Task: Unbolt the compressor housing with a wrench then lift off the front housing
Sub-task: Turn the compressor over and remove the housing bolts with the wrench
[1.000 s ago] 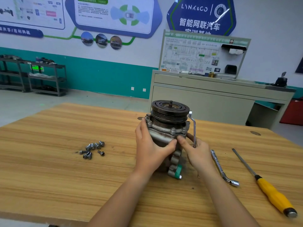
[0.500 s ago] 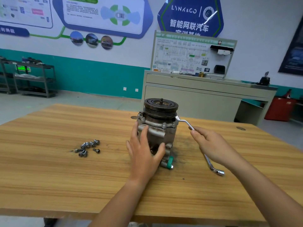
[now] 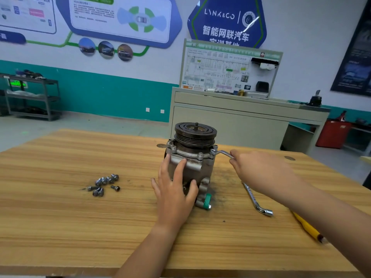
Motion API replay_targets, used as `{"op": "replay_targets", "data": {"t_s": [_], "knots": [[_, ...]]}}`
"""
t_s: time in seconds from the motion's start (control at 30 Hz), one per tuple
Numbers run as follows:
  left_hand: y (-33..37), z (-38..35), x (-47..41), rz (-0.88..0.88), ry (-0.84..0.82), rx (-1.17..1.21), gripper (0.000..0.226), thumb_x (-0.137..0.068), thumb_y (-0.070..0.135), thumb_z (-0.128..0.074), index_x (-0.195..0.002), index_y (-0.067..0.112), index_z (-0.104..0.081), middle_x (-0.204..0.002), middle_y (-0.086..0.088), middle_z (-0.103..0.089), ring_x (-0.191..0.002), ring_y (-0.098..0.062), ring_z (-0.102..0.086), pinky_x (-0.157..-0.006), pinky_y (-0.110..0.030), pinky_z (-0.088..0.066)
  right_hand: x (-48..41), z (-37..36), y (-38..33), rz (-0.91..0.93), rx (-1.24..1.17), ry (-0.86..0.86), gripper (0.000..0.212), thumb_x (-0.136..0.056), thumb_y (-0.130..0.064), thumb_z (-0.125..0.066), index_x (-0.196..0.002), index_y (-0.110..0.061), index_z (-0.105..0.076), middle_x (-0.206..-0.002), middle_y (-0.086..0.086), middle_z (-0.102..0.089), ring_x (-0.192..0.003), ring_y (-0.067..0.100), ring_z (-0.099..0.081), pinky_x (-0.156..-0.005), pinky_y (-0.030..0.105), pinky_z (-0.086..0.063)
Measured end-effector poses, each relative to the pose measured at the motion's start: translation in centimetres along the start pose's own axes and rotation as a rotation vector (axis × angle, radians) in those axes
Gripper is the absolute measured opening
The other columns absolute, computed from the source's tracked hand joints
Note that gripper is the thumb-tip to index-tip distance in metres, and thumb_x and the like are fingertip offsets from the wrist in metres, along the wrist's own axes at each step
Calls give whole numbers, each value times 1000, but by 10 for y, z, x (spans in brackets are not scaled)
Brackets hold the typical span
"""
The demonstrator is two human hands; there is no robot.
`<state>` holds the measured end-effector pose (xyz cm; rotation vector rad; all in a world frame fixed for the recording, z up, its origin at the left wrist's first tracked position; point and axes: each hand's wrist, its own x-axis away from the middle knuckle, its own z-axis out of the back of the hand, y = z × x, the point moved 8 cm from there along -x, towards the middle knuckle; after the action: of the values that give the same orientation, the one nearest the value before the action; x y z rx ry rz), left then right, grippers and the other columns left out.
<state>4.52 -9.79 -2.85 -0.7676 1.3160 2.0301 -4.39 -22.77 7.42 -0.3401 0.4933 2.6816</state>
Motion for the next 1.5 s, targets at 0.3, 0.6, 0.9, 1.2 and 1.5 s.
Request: {"op": "replay_targets", "data": {"t_s": [0.3,0.6,0.9,1.2,1.5], "knots": [[5,-2,1,-70,33,-39,56,-78,20,-70,-128,23,-45,-150,3,-13,-141,-30,-18,-102,-59,-4,10,-1,-24,10,302,-140,53,-91,2,-35,-141,4,-15,-104,7,-61,-76,23,-58,-41,25,-23],[25,-7,4,-231,-39,-94,61,-79,31,-65,-133,30,-36,-150,0,-18,-139,-21,-13,-97,-65,-6,-8,11,-10,140,338,-149,19,-95,-11,-37,-113,-13,-44,-64,-4,-36,-53,10,-36,-43,23,-31],[31,-5,5,-274,-50,-148,64,-71,22,-78,-124,31,-44,-142,-2,-34,-136,-19,-23,-93,-69,-18,-26,-3,11,284,402,-81,26,-97,-30,-23,-114,-17,-37,-58,-5,-39,-48,10,-36,-43,24,-28],[30,-5,6,-282,-48,-157,57,-75,25,-62,-128,33,-41,-145,-3,-25,-136,-19,-21,-94,-65,-15,-81,-14,2,290,459,89,24,-94,-7,-40,-118,-11,-44,-108,5,-60,-93,23,-58,-83,33,-43],[23,-2,2,-187,-58,31,49,-84,35,-41,-132,33,-33,-150,11,-15,-138,-6,-12,-104,-58,-4,-67,-6,32,107,-148,346,32,-100,-21,-35,-130,-14,-44,-100,7,-65,-85,24,-60,-65,31,-42]]}}
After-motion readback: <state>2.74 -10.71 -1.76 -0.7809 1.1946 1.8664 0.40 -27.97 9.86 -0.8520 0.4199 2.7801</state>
